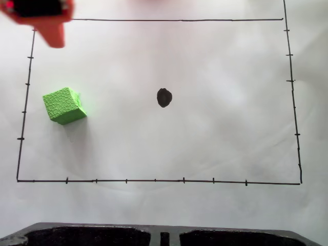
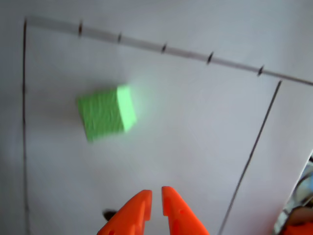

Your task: Grasp the colored block, Place it on the black dot, and then return the arm to the default position.

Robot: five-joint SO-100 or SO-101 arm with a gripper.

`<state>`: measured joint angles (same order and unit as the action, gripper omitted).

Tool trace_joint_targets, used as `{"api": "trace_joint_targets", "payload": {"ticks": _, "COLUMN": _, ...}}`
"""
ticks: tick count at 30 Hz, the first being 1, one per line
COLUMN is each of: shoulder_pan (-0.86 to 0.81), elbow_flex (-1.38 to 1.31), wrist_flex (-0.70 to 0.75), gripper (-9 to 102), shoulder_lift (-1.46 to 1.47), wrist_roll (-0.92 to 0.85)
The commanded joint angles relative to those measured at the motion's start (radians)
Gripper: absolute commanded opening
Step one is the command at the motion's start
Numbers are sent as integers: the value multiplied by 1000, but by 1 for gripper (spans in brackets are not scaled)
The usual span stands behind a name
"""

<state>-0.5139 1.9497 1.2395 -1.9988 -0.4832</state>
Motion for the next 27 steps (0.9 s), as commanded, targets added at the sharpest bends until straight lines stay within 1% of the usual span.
{"api": "trace_joint_targets", "payload": {"ticks": 1, "shoulder_pan": -25, "elbow_flex": -98, "wrist_flex": -9, "gripper": 3, "shoulder_lift": 63, "wrist_roll": 32}}
{"api": "trace_joint_targets", "payload": {"ticks": 6, "shoulder_pan": -20, "elbow_flex": -207, "wrist_flex": -15, "gripper": 3, "shoulder_lift": 187, "wrist_roll": 66}}
{"api": "trace_joint_targets", "payload": {"ticks": 14, "shoulder_pan": 37, "elbow_flex": -290, "wrist_flex": -46, "gripper": 4, "shoulder_lift": 299, "wrist_roll": 87}}
{"api": "trace_joint_targets", "payload": {"ticks": 24, "shoulder_pan": 21, "elbow_flex": -288, "wrist_flex": -38, "gripper": 21, "shoulder_lift": 339, "wrist_roll": 67}}
{"api": "trace_joint_targets", "payload": {"ticks": 27, "shoulder_pan": 11, "elbow_flex": -288, "wrist_flex": -41, "gripper": 24, "shoulder_lift": 351, "wrist_roll": 43}}
